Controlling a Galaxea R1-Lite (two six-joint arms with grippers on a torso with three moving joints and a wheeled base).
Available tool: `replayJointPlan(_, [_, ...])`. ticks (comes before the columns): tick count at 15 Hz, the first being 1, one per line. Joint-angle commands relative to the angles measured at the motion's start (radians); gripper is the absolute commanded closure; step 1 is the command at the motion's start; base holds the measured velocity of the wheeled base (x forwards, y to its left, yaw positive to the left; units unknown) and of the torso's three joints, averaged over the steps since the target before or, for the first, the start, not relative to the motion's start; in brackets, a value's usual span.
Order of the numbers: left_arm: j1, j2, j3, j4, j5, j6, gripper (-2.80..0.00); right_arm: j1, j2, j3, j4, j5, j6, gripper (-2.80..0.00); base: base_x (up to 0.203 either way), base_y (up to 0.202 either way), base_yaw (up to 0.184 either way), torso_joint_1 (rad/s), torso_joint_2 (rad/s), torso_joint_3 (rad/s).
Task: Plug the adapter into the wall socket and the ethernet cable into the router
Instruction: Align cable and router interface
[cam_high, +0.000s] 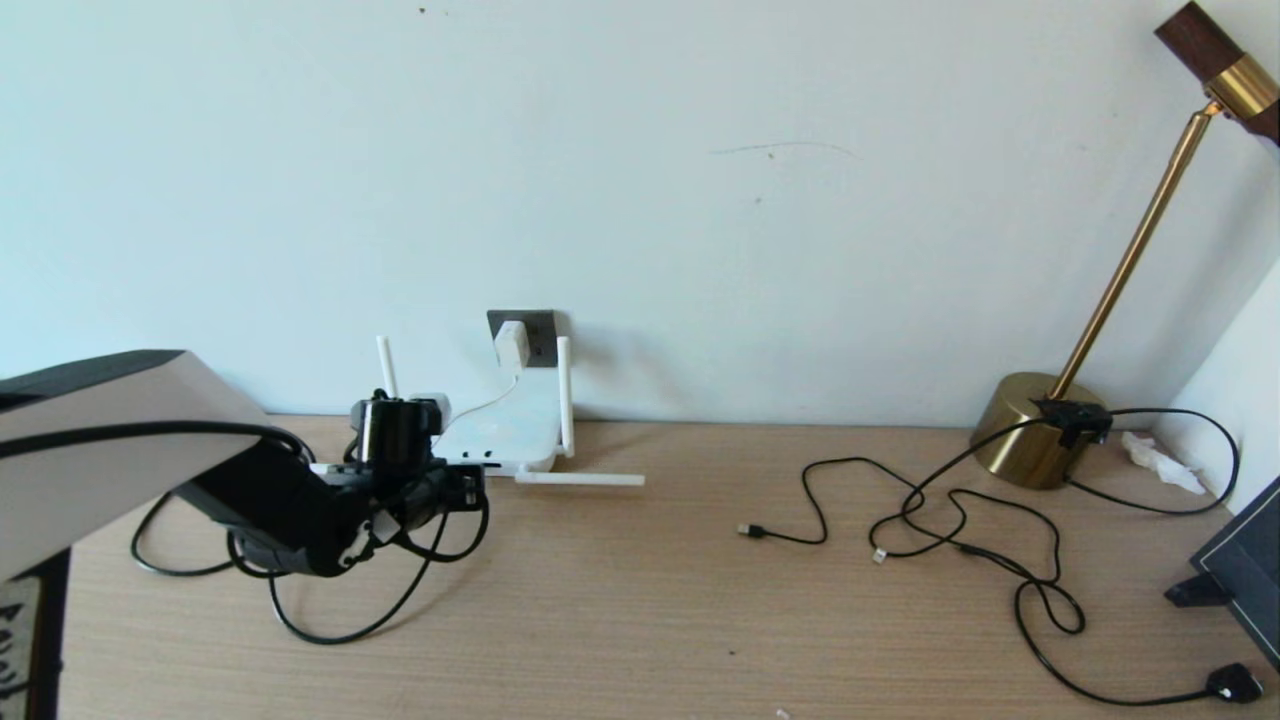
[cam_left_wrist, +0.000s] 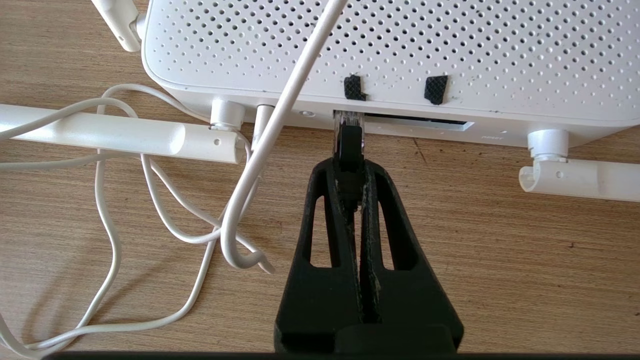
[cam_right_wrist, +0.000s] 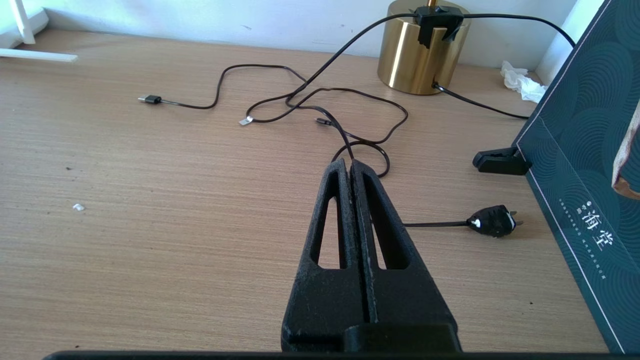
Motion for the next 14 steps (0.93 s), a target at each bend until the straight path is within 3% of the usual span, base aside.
replayJointPlan(1, [0.000, 0.006, -0.004, -0.003, 0.002, 0.000, 0.00, 0.001, 0.001, 0.000, 0.000, 0.001, -0.001, 0.00, 0.000, 0.000, 0.000, 0.000, 0.00, 0.000])
replayJointPlan(14, [0.000, 0.008, -0.010, -0.001, 0.001, 0.000, 0.00, 0.000, 0.000, 0.000, 0.000, 0.001, -0.001, 0.00, 0.000, 0.000, 0.000, 0.000, 0.00, 0.000])
